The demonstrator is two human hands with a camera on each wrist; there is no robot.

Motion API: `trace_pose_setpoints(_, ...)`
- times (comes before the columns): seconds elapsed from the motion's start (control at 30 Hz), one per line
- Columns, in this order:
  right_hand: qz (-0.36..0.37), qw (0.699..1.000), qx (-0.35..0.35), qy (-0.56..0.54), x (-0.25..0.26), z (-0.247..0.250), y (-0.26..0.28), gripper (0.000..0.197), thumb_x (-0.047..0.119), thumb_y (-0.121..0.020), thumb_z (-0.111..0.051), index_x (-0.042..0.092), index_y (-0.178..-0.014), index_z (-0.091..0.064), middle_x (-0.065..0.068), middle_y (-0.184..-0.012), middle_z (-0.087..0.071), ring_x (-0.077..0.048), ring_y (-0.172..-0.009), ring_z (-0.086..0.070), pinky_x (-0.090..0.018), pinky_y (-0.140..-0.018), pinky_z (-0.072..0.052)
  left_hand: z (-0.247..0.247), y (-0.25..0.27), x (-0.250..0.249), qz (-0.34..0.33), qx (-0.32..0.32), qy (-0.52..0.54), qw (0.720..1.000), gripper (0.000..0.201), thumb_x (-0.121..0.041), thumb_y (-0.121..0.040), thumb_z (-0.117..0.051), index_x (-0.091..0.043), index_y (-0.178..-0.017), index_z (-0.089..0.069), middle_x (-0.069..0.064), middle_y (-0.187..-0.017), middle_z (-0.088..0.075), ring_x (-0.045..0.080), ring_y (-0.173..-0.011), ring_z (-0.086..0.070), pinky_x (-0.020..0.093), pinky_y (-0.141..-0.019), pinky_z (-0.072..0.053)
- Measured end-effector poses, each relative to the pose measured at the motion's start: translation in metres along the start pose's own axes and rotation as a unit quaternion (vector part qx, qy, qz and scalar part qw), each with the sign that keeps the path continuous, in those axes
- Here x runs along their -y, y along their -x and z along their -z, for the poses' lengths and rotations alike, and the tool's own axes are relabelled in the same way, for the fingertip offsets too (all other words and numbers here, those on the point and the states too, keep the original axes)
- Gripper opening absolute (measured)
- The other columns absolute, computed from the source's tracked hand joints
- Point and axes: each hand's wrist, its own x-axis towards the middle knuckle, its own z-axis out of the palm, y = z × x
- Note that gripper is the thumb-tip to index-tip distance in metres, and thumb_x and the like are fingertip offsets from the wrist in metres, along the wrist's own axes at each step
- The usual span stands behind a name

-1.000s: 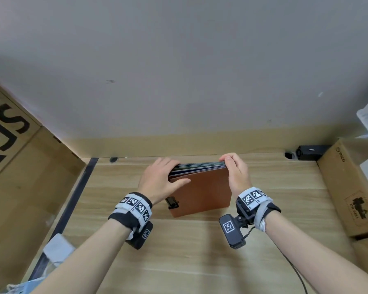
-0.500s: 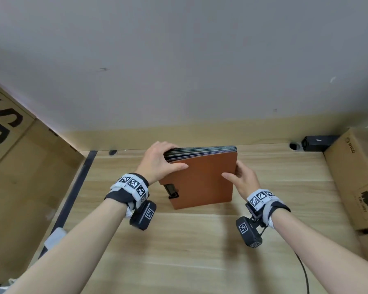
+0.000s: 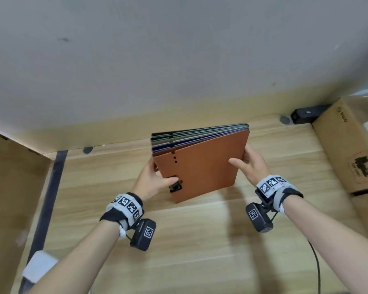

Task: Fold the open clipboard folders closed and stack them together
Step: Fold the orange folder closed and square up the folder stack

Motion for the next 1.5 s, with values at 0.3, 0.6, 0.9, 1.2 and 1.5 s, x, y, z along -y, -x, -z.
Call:
trace_pose_setpoints(0.3, -0.013, 1.0, -0.025, -0.014, -0.007, -0.034, -0.001, 0.041, 0.011, -0.088, -0.066, 0.022, -0.127, -0.055, 0.008, -0.119, -0.066, -0.009, -0.109, -0.064, -0.03, -0.094, -0.051, 0.017, -0.013, 0.025, -0.005, 0.009, -0.004, 1.0, 0.048, -0.016, -0.075, -0.082, -0.029, -0.114, -0.056, -0.01, -0.112, -0.065, 0.013, -0.11, -0.059, 0.03, -0.097, -0.042)
trace_pose_setpoints(0.6, -0.05, 0.997, 0.05, -0.011, -0.001, -0.192, -0.046, 0.037, 0.022, -0.087, -0.068, 0.017, -0.122, -0.057, 0.002, -0.116, -0.068, -0.013, -0.107, -0.066, -0.042, -0.097, -0.052, 0.142, -0.003, 0.104, 0.07, -0.071, 0.096, 0.99, 0.044, -0.01, -0.078, -0.079, -0.015, -0.119, -0.063, -0.012, -0.107, -0.069, -0.003, -0.097, -0.064, 0.01, -0.081, -0.05)
trace_pose_setpoints(0.9, -0.109, 0.98, 0.131, 0.102, 0.006, -0.378, -0.099, 0.055, 0.061, -0.072, -0.063, 0.017, -0.107, -0.065, -0.001, -0.103, -0.073, -0.022, -0.092, -0.069, -0.045, -0.087, -0.055, 0.264, -0.024, 0.215, 0.174, -0.184, 0.111, 0.961, 0.039, -0.013, -0.088, -0.071, -0.006, -0.125, -0.061, 0.004, -0.121, -0.065, 0.017, -0.1, -0.066, 0.023, -0.085, -0.054)
trace_pose_setpoints(1.2, -0.138, 0.953, 0.128, 0.238, 0.013, -0.457, -0.122, 0.041, 0.043, -0.075, -0.075, 0.019, -0.105, -0.062, 0.003, -0.095, -0.069, -0.02, -0.088, -0.065, -0.032, -0.078, -0.053, 0.306, -0.057, 0.277, 0.24, -0.223, 0.139, 0.935, 0.028, -0.01, -0.091, -0.067, -0.005, -0.118, -0.068, 0.01, -0.097, -0.069, 0.024, -0.085, -0.064, 0.03, -0.077, -0.053)
trace_pose_setpoints(1.5, -0.187, 0.953, 0.123, 0.203, 0.011, -0.478, -0.13, 0.043, 0.038, -0.066, -0.082, 0.02, -0.098, -0.061, 0.002, -0.098, -0.071, -0.02, -0.089, -0.068, -0.039, -0.086, -0.056, 0.309, -0.068, 0.294, 0.232, -0.266, 0.143, 0.925, 0.027, -0.014, -0.091, -0.066, -0.011, -0.117, -0.069, 0.008, -0.101, -0.071, 0.028, -0.094, -0.066, 0.04, -0.087, -0.055)
